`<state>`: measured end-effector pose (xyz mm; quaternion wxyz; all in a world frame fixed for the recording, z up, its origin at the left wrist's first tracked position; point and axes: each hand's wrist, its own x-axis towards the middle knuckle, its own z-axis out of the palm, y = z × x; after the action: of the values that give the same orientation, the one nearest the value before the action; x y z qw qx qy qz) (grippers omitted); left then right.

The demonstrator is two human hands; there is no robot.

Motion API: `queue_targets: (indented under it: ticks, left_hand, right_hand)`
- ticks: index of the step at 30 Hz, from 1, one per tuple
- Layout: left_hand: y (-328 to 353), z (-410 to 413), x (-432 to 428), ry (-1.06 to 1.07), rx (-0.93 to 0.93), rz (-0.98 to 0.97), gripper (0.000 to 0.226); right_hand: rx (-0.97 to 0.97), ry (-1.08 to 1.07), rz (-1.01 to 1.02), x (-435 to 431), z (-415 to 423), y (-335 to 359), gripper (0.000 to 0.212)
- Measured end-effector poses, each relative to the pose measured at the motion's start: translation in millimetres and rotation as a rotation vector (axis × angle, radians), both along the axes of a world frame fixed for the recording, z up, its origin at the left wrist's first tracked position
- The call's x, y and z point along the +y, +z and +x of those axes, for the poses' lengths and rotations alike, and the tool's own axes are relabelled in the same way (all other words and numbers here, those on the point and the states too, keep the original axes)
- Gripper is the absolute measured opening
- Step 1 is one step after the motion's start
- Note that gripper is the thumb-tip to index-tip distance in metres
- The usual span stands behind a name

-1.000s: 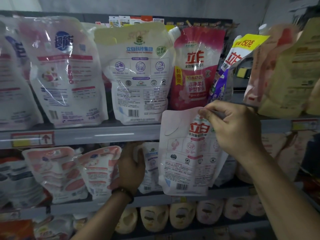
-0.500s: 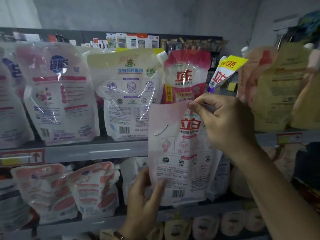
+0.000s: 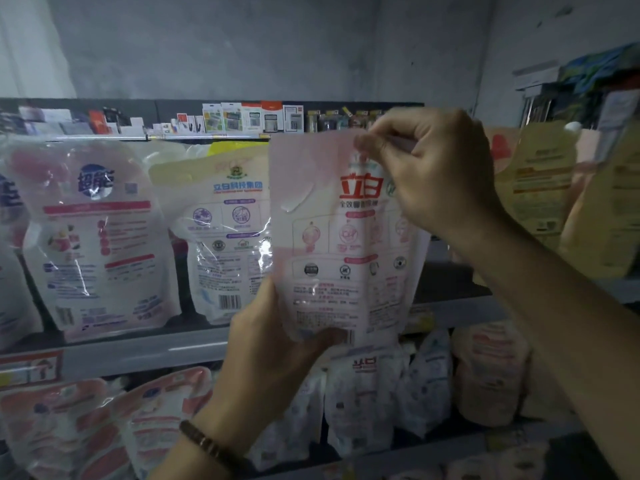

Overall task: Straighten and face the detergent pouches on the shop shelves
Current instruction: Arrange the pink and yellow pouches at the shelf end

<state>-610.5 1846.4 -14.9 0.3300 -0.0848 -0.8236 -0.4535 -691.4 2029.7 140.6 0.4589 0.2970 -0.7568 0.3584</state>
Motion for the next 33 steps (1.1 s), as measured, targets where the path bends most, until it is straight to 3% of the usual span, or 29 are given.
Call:
queue_targets:
  ticks: [9,18,23,28,33]
  left_hand:
    - [35.9,-34.1,-2.1,0.248,0.084,-0.147,0.090]
    - [32.3,-66.7,3.1,0.505,0.014,-0.289,0.084]
    - [18.4,-84.3,13.3,0.552,0.069,-0.379,0.082]
    - [7.2,-99.8,18.8,0.614,0.181,-0.486,0.110]
    - [0.8,-109.9,17.6,0.633,0.217,-0.445,0.148]
  right_hand:
    - [0.003,0.100,-0.045,-3.8,-32.8,35.5,0.020]
    - [-0.059,0.119,-0.020,-5.9,-71.3,32.2,0.017]
    - [-0.104,0.101,-0.037,-2.2,-90.7,21.7,0.020]
    - [-0.086,0.049,-0.007,-2.0,-99.5,15.4,0.021]
    - [-0.099,-0.048,0.032,-8.6,-100.1,12.5,0.026]
